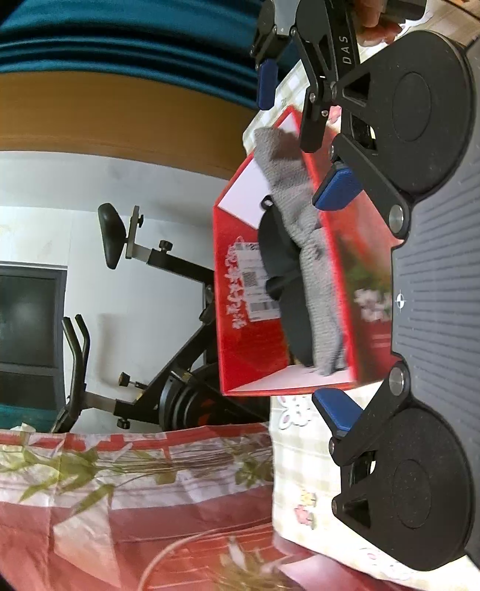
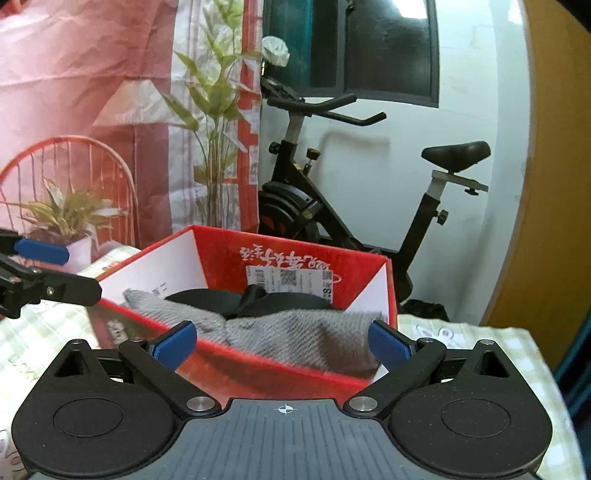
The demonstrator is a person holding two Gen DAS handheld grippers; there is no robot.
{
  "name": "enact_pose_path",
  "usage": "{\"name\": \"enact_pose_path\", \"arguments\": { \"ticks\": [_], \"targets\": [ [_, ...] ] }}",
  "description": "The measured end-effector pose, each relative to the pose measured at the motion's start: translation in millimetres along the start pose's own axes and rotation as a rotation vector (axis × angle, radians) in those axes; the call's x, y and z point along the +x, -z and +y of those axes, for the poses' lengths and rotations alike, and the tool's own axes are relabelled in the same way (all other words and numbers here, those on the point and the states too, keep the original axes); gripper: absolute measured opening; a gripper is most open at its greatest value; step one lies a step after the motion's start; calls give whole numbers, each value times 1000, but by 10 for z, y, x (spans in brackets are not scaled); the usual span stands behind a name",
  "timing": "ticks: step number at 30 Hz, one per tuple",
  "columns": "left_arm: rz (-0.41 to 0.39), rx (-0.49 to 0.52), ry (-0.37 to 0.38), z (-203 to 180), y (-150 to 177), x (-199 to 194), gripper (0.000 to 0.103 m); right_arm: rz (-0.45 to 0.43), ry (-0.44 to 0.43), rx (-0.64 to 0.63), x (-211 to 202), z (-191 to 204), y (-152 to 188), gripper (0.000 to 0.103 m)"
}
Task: Organize soft objects
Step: 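Move both tools down and close them on the cream knit cloth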
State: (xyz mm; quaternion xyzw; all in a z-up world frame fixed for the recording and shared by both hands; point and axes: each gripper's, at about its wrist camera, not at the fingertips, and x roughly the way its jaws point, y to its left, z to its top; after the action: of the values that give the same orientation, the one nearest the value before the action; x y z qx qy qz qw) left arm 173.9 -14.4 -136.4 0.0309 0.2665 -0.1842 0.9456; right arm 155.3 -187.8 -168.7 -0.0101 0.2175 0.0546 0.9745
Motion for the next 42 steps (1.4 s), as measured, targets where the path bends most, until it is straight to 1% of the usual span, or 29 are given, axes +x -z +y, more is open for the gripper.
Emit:
{"name": "enact_pose_path", "arguments": {
  "ticks": [6,9,12,14,15,17,20,25,27,30,31,32,33,35,36,37,38,41,42],
  "targets": [
    [54,-31,19,-12,377,-107,101,25,-23,48,-217,30,338,96],
    [93,-41,27,-12,545,-71,100,45,-25,45,-250,84,494,95],
    [132,-61,34,24,660,5,96,77,-26,63,-220,106,622,92],
    [143,-80,31,68,706,64,93,93,-21,85,-186,94,692,91],
    [146,-86,28,91,723,87,92,99,-18,95,-163,90,726,90],
    [156,-113,16,150,749,169,87,111,-8,118,-110,67,786,86],
    [173,-172,10,251,782,291,82,127,9,178,-21,5,862,81],
    [184,-222,1,343,861,434,81,159,34,300,109,-93,1026,74],
    [199,-233,15,360,896,495,81,166,31,332,135,-105,1104,74],
    [211,-237,45,334,945,560,81,158,34,339,144,-95,1156,74],
    [209,-237,53,325,959,563,78,157,35,337,144,-95,1165,74],
    [205,-236,67,317,971,562,70,158,35,337,146,-93,1173,74],
    [202,-236,81,307,980,557,65,159,35,337,142,-95,1174,74],
    [191,-227,115,290,985,528,49,155,37,339,131,-84,1193,74],
    [187,-216,123,268,988,515,45,153,39,338,121,-74,1199,74],
    [183,-201,125,240,995,501,38,151,40,336,112,-63,1200,74],
    [179,-186,123,218,998,484,37,149,43,333,102,-48,1204,74],
    [171,-168,121,191,1017,436,25,144,45,325,60,-30,1203,73],
    [171,-171,122,197,1024,417,25,142,45,324,44,-24,1206,73]
  ]
}}
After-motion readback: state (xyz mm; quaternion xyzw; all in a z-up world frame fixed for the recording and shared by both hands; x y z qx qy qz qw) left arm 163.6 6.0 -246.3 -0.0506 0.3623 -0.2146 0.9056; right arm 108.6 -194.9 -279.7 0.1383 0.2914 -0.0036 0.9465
